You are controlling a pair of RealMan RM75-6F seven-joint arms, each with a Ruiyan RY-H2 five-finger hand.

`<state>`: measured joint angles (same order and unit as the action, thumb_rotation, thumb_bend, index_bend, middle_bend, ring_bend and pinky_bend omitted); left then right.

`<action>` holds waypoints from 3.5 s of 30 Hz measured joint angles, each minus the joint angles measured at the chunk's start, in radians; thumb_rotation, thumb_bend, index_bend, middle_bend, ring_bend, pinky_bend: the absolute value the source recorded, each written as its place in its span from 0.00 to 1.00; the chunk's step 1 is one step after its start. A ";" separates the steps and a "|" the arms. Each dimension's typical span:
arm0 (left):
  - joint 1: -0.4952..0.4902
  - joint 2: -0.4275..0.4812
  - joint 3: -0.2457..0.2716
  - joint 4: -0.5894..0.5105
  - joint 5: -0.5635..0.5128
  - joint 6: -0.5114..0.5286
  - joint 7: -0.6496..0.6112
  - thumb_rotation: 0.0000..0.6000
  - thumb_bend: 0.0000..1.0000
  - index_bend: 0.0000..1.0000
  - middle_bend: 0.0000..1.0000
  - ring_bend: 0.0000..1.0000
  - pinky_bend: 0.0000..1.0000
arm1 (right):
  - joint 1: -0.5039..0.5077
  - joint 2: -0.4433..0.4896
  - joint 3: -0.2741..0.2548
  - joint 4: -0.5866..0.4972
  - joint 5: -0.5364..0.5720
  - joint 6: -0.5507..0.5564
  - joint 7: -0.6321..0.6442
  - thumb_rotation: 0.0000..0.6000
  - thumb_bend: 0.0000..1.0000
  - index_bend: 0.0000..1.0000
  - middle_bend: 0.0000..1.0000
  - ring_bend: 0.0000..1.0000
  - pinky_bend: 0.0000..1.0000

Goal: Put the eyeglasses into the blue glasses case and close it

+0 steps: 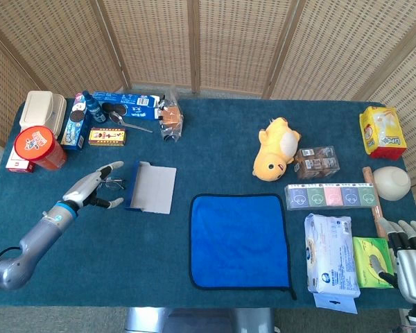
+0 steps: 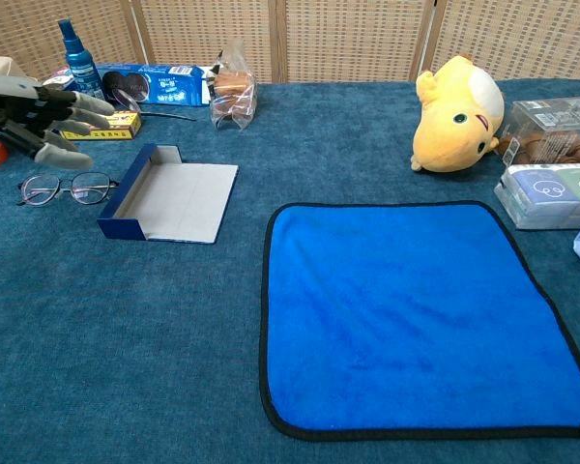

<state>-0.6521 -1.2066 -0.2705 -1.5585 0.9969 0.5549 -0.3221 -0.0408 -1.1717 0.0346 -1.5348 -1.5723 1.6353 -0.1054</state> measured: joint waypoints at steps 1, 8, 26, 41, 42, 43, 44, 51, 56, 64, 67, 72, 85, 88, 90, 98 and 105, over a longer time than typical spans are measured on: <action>-0.006 -0.009 -0.005 0.009 -0.009 -0.010 -0.013 0.94 0.28 0.02 0.08 0.02 0.11 | -0.002 0.000 0.000 -0.001 0.002 0.001 -0.002 0.95 0.31 0.16 0.24 0.18 0.14; -0.064 -0.093 -0.025 0.114 -0.042 -0.072 -0.062 0.93 0.28 0.02 0.09 0.02 0.11 | -0.011 0.005 0.001 -0.007 0.011 0.006 -0.004 0.94 0.31 0.15 0.24 0.18 0.14; -0.168 -0.248 -0.034 0.305 -0.103 -0.120 -0.073 0.93 0.28 0.02 0.09 0.02 0.11 | -0.035 0.014 0.005 0.004 0.036 0.018 0.013 0.94 0.31 0.15 0.24 0.18 0.14; -0.246 -0.338 -0.080 0.362 -0.074 -0.091 -0.058 0.93 0.28 0.02 0.10 0.02 0.11 | -0.055 0.023 0.006 -0.009 0.038 0.037 0.010 0.95 0.31 0.15 0.24 0.19 0.14; -0.249 -0.341 -0.082 0.363 -0.073 -0.091 -0.057 0.93 0.28 0.02 0.10 0.02 0.11 | -0.055 0.023 0.006 -0.009 0.037 0.038 0.010 0.95 0.31 0.15 0.24 0.19 0.14; -0.253 -0.343 -0.084 0.363 -0.073 -0.092 -0.057 0.93 0.28 0.02 0.10 0.02 0.11 | -0.057 0.022 0.006 -0.009 0.037 0.039 0.010 0.95 0.31 0.15 0.24 0.19 0.14; -0.258 -0.346 -0.086 0.363 -0.072 -0.093 -0.057 0.93 0.28 0.02 0.10 0.02 0.11 | -0.057 0.022 0.006 -0.009 0.037 0.039 0.010 0.95 0.31 0.15 0.24 0.19 0.14; -0.284 -0.368 -0.087 0.358 -0.065 -0.104 -0.051 0.93 0.28 0.02 0.10 0.03 0.11 | -0.062 0.023 0.008 -0.008 0.035 0.046 0.014 0.95 0.31 0.15 0.24 0.19 0.14; -0.286 -0.364 -0.093 0.339 -0.054 -0.091 -0.051 0.93 0.28 0.02 0.10 0.03 0.11 | -0.069 0.027 0.008 -0.009 0.034 0.054 0.020 0.94 0.31 0.15 0.24 0.19 0.14; -0.271 -0.319 -0.091 0.338 -0.067 -0.075 -0.046 0.93 0.28 0.02 0.10 0.03 0.10 | -0.068 0.028 0.009 -0.010 0.029 0.051 0.022 0.94 0.31 0.15 0.24 0.19 0.14; -0.263 -0.312 -0.081 0.351 -0.081 -0.075 -0.044 0.93 0.28 0.02 0.10 0.03 0.10 | -0.068 0.026 0.009 -0.009 0.031 0.049 0.021 0.94 0.31 0.15 0.24 0.19 0.14; -0.258 -0.326 -0.068 0.393 -0.110 -0.087 -0.047 0.93 0.28 0.02 0.10 0.03 0.10 | -0.073 0.023 0.007 -0.023 0.028 0.055 0.014 0.94 0.31 0.15 0.24 0.19 0.14; -0.277 -0.411 -0.055 0.477 -0.116 -0.125 -0.052 0.93 0.28 0.02 0.10 0.02 0.10 | -0.101 0.017 -0.006 0.012 0.015 0.083 0.032 0.94 0.31 0.15 0.24 0.19 0.14; -0.286 -0.432 -0.064 0.490 -0.110 -0.125 -0.057 0.94 0.28 0.02 0.10 0.03 0.10 | -0.104 0.020 -0.005 0.008 0.015 0.085 0.031 0.94 0.31 0.15 0.24 0.19 0.14; -0.293 -0.443 -0.072 0.494 -0.102 -0.124 -0.059 0.93 0.28 0.02 0.10 0.03 0.10 | -0.107 0.022 -0.004 0.006 0.016 0.088 0.031 0.95 0.31 0.15 0.24 0.19 0.14; -0.317 -0.468 -0.091 0.497 -0.084 -0.127 -0.061 0.93 0.28 0.02 0.10 0.03 0.10 | -0.113 0.026 -0.001 0.002 0.018 0.093 0.033 0.94 0.31 0.15 0.24 0.19 0.14; -0.346 -0.497 -0.099 0.502 -0.074 -0.145 -0.059 0.93 0.28 0.02 0.10 0.03 0.10 | -0.117 0.030 0.002 -0.002 0.021 0.097 0.034 0.95 0.31 0.15 0.24 0.19 0.14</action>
<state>-0.9981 -1.7033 -0.3691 -1.0567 0.9230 0.4104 -0.3814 -0.1581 -1.1421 0.0370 -1.5370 -1.5515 1.7320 -0.0719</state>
